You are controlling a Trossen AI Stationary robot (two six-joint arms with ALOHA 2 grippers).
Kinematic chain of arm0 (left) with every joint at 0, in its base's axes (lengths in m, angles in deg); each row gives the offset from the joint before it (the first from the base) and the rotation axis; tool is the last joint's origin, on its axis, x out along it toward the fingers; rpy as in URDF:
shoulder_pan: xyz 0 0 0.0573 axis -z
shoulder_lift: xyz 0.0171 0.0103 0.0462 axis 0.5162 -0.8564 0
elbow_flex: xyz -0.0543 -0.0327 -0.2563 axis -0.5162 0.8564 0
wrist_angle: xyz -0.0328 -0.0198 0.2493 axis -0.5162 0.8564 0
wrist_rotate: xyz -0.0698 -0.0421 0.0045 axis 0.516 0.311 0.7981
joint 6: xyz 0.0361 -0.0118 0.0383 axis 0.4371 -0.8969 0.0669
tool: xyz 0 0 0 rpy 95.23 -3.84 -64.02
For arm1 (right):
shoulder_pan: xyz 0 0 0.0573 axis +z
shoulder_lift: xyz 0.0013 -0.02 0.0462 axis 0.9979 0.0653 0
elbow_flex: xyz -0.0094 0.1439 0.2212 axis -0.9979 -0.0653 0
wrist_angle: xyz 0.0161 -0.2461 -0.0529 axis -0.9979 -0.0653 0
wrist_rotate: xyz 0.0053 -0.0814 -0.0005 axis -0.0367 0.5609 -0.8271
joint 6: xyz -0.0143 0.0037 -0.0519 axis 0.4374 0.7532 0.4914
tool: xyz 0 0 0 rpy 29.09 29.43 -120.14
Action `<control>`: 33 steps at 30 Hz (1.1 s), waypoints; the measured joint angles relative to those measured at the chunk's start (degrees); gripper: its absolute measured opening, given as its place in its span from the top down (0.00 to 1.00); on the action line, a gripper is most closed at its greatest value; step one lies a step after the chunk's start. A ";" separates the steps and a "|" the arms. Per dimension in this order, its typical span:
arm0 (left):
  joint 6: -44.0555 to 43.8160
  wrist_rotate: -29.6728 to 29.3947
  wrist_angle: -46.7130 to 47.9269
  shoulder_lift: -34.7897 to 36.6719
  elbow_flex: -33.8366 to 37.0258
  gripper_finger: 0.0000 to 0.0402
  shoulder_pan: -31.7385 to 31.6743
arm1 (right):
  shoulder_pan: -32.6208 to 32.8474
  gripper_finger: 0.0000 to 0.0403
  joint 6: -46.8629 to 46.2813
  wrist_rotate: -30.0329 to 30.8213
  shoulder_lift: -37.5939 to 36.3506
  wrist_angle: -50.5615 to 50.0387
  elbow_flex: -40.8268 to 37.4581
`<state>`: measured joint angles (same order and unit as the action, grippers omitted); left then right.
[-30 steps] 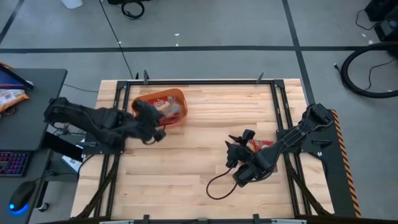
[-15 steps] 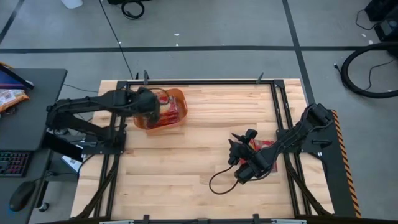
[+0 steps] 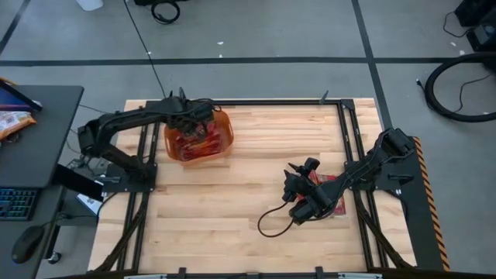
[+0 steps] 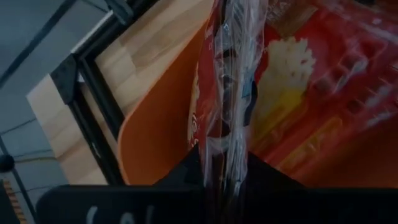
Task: Sort popcorn bags into baskets
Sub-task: Put the popcorn bag into the orange bin
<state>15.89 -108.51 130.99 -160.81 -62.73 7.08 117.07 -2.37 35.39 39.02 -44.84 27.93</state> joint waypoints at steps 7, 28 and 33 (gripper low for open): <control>1.50 1.73 -7.43 -2.71 0.02 0.80 -0.57 | 0.13 0.63 0.40 -1.11 0.02 0.54 0.00; 9.69 19.35 -15.45 -2.76 0.02 0.63 8.23 | 0.17 0.63 0.40 -1.14 0.02 1.04 0.00; 12.21 12.46 -15.72 -2.78 0.02 0.62 9.87 | 0.17 0.63 0.40 -1.43 0.02 1.04 0.00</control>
<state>28.09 -96.04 115.27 -163.59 -62.71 16.95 117.24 -1.97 33.97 39.04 -43.79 27.93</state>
